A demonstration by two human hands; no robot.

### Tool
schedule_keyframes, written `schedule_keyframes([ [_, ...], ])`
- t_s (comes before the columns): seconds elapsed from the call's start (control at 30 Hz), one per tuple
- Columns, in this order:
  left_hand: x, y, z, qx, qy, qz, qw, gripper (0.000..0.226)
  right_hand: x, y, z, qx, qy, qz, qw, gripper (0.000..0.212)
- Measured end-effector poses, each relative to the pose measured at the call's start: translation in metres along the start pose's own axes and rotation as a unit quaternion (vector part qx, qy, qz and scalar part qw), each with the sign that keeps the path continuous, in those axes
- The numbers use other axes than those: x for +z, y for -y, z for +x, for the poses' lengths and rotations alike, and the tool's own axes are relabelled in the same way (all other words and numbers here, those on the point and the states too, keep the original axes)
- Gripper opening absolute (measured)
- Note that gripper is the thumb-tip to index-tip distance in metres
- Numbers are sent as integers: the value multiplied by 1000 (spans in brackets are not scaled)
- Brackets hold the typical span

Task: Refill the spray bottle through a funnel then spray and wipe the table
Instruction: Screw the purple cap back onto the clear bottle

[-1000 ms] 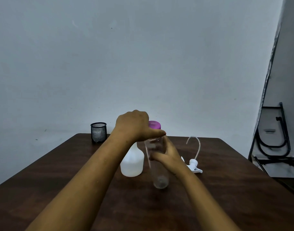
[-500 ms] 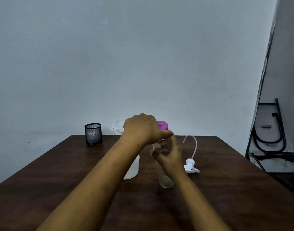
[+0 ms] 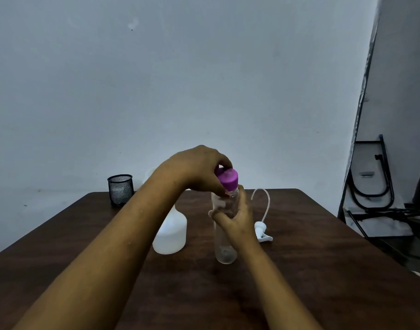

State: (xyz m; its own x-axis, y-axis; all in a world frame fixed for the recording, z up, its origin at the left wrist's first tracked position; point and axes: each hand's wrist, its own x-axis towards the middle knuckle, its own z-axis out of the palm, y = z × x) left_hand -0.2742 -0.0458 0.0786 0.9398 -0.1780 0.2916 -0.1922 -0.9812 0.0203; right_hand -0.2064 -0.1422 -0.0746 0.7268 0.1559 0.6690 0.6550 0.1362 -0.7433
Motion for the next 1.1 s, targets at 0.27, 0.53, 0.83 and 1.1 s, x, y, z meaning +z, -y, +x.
schedule_keyframes([
  [0.27,14,-23,7,-103,-124,162,973,57,2,-1,-1,9,-20,-19,1000,47],
  [0.53,5,-34,15,-87,-9,105,991,39,-3,-2,2,16,-31,0,999,44],
  [0.83,-9,-36,11,19,134,2,991,20,2,3,-2,13,-13,-30,999,46],
  [1.1,11,-43,11,117,60,-177,975,29,5,-2,1,103,-10,-65,993,51],
])
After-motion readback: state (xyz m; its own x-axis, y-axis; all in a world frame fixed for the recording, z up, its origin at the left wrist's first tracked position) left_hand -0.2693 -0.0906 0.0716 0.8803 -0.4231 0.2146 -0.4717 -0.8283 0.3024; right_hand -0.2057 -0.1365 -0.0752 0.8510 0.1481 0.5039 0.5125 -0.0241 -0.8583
